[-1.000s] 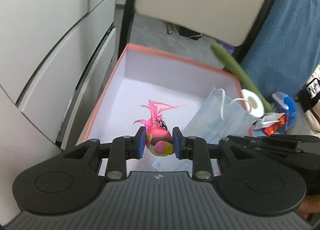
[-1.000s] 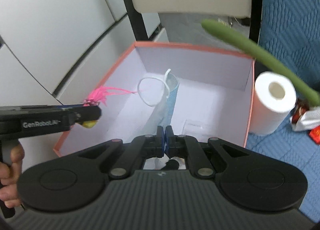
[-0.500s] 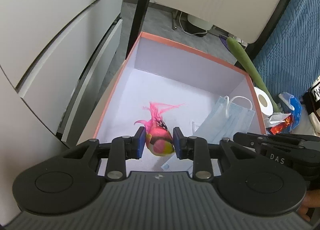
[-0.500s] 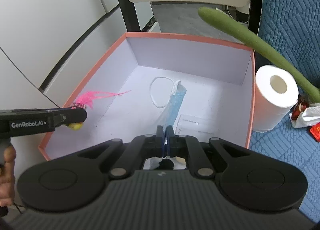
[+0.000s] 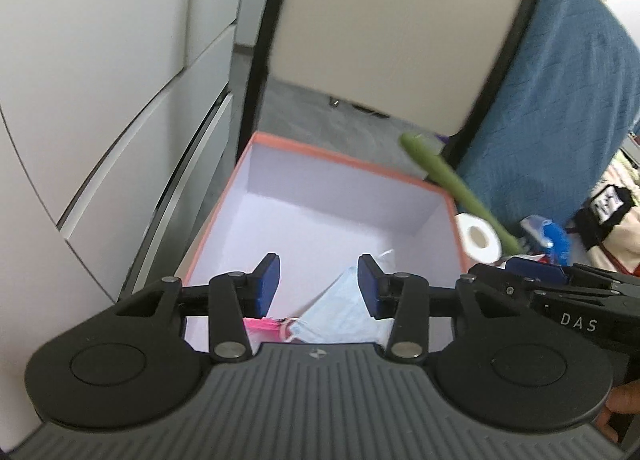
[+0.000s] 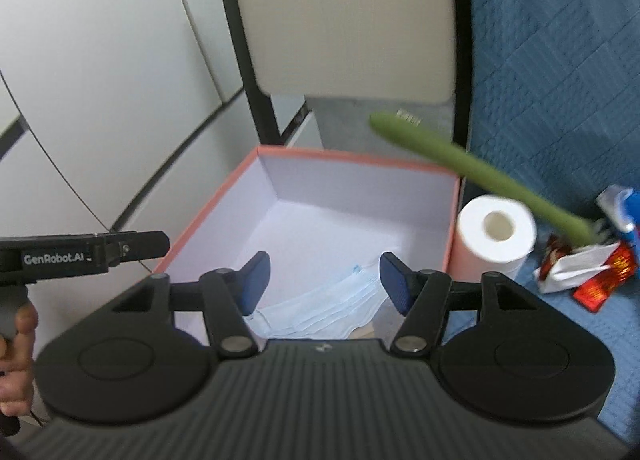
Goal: Organize soft objects
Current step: 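Open the left gripper dropping the bird while the right gripper drops the mask into the box, then move both grippers back over the chair seat toward the white ring and candy packet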
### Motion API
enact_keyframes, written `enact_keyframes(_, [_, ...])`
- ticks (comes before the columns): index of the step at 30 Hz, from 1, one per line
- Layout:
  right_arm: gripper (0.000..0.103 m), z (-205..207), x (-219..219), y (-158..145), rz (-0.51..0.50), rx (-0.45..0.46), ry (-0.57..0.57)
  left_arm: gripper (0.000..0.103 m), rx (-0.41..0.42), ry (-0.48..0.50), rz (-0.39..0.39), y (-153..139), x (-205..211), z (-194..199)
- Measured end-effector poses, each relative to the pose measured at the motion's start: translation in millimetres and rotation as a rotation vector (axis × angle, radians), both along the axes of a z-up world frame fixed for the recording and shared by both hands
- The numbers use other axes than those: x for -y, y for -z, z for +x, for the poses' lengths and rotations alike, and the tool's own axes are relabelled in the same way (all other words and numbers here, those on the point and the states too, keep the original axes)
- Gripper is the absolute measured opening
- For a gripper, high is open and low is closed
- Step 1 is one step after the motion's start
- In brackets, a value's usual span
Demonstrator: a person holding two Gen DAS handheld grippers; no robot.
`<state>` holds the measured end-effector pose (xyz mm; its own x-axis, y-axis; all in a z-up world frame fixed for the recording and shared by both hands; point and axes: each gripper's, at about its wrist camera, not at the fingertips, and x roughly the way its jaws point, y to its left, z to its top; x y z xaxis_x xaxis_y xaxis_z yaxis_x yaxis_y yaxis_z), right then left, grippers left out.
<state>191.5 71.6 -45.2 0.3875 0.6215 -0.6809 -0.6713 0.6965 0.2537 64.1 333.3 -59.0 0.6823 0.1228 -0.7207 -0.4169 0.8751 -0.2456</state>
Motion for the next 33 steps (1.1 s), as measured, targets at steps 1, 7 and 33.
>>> enact_keyframes(1, [0.063, -1, 5, -5, 0.007, 0.011, 0.006, 0.049, 0.009, 0.004, 0.005, -5, 5, -1])
enact_keyframes(7, [0.063, -10, 41, -29, 0.048, 0.067, 0.041, 0.049, 0.06, 0.033, 0.031, -32, 41, -7])
enact_keyframes(33, [0.063, -31, 197, -13, 0.087, 0.139, 0.22, 0.049, 0.104, 0.175, 0.052, -23, 206, -1])
